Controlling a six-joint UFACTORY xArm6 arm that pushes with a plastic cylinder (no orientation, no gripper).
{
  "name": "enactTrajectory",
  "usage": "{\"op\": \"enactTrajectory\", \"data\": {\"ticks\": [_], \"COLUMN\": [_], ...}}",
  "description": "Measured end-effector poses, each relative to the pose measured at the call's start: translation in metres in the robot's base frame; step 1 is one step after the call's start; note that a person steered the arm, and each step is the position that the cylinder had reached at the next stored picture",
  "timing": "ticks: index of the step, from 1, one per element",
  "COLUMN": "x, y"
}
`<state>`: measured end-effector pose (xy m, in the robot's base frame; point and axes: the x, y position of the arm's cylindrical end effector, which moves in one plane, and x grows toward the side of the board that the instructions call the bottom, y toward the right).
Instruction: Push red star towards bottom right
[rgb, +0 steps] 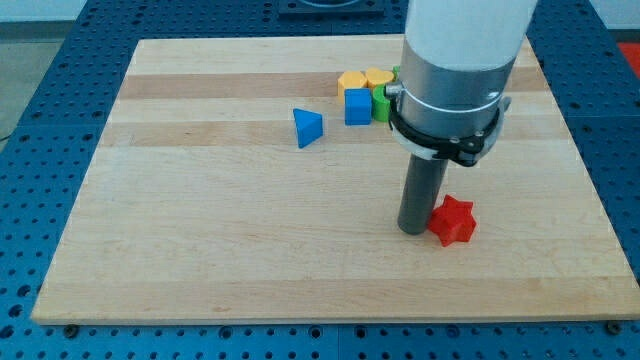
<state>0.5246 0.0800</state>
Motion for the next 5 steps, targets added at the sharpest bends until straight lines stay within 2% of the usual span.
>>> {"op": "enactTrajectory", "data": {"ticks": [1, 2, 3, 5], "x": [-0.027, -0.031, -0.004, 0.002], "y": [-0.015, -0.002, 0.019, 0.058]}}
